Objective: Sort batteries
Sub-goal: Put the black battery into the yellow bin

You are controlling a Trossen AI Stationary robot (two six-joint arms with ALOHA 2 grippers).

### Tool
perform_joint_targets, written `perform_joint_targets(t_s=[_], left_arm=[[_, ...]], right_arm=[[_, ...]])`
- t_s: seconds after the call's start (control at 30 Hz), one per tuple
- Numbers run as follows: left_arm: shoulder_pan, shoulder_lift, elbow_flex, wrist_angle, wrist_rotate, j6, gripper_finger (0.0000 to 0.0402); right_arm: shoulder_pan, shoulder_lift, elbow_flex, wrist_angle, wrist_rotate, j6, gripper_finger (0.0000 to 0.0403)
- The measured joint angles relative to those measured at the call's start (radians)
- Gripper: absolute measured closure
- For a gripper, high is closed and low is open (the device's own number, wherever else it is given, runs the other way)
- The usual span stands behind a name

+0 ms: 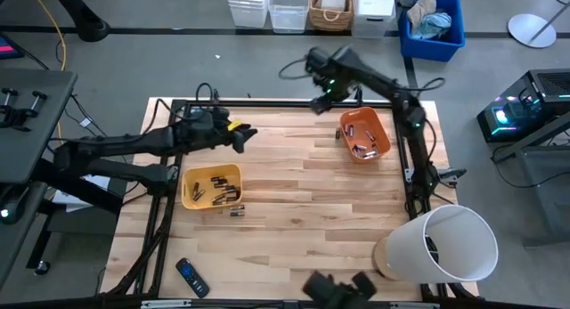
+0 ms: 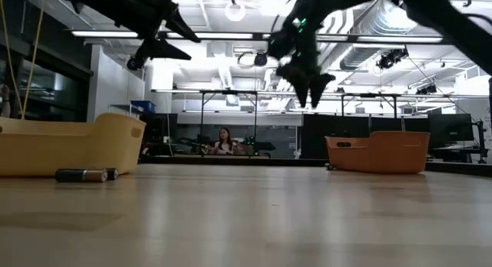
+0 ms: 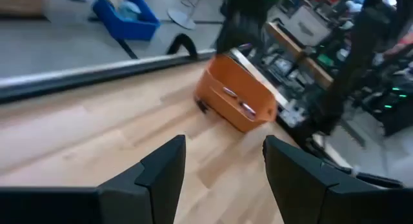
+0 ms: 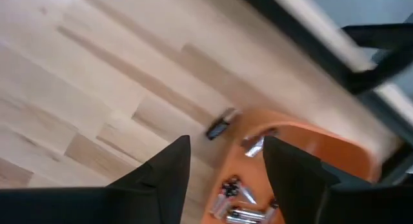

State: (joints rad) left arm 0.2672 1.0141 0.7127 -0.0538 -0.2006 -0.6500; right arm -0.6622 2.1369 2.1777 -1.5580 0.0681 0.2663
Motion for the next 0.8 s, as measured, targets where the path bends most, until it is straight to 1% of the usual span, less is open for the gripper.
perform_joint_targets(t_s=[0.1,0.2,0.27,0.33,0.43,0.67,0.73,0.8], left_arm=[[0.001,-0.027,-0.004,-0.014,-0.026,0.047,0.0207],[0.003,-0.039,-0.002,-0.005,-0.023,0.094,0.0206],[0.003,-0.037,-0.003,-0.016,0.017,0.101,0.0207],[0.003,-0.038,-0.003,-0.027,0.064,0.087,0.0207],[0.002,-0.038,-0.003,-0.067,0.095,0.071,0.0207],[0.002,-0.037,-0.003,-0.097,0.099,0.078,0.0206],[0.002,-0.038,-0.003,-0.096,0.099,0.076,0.0207],[0.002,-0.037,-0.003,-0.097,0.096,0.076,0.0206]], right_arm=[[0.039,0.067,0.000,0.026,-0.026,0.024,0.0224],[0.069,0.121,0.000,0.058,-0.086,0.016,0.0230],[0.082,0.151,0.000,0.035,-0.093,-0.011,0.0231],[0.085,0.169,-0.001,-0.004,-0.066,-0.019,0.0231],[0.066,0.167,-0.001,-0.008,-0.050,-0.012,0.0231],[0.042,0.160,-0.008,0.013,-0.045,0.026,0.0231],[0.049,0.129,-0.067,0.047,-0.041,0.030,0.0231],[0.065,0.058,-0.185,0.121,-0.038,0.031,0.0231]])
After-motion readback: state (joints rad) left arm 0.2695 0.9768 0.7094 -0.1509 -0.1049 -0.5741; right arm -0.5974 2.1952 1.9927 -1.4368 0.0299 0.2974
